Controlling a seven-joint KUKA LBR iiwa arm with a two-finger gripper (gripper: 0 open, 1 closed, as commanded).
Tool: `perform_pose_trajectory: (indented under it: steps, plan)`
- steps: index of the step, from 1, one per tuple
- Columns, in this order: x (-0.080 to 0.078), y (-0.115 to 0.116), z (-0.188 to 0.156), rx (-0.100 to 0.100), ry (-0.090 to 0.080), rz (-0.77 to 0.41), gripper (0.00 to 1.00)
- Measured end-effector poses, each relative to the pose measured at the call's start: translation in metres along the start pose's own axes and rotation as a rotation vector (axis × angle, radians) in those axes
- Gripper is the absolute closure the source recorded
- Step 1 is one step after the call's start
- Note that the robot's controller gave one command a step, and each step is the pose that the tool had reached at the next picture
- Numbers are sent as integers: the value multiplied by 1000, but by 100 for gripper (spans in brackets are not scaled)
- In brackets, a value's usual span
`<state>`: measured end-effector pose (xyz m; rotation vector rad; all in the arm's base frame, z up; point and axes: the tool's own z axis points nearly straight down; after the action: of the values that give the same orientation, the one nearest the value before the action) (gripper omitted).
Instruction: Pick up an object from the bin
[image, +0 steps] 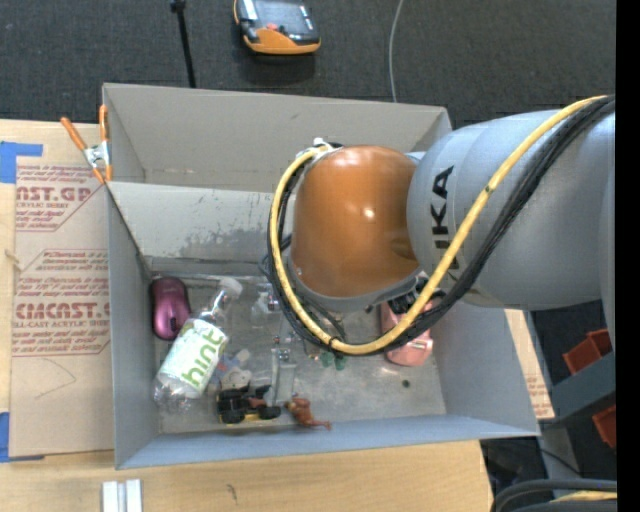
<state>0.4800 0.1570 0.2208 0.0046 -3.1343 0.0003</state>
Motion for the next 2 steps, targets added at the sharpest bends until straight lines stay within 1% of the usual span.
perform_pose_trajectory:
  steps: [1, 2]
  plan:
    - [-2, -1, -4, -1, -8, 2, 0]
    - [-2, 4, 28, -2, -14, -67, 0]
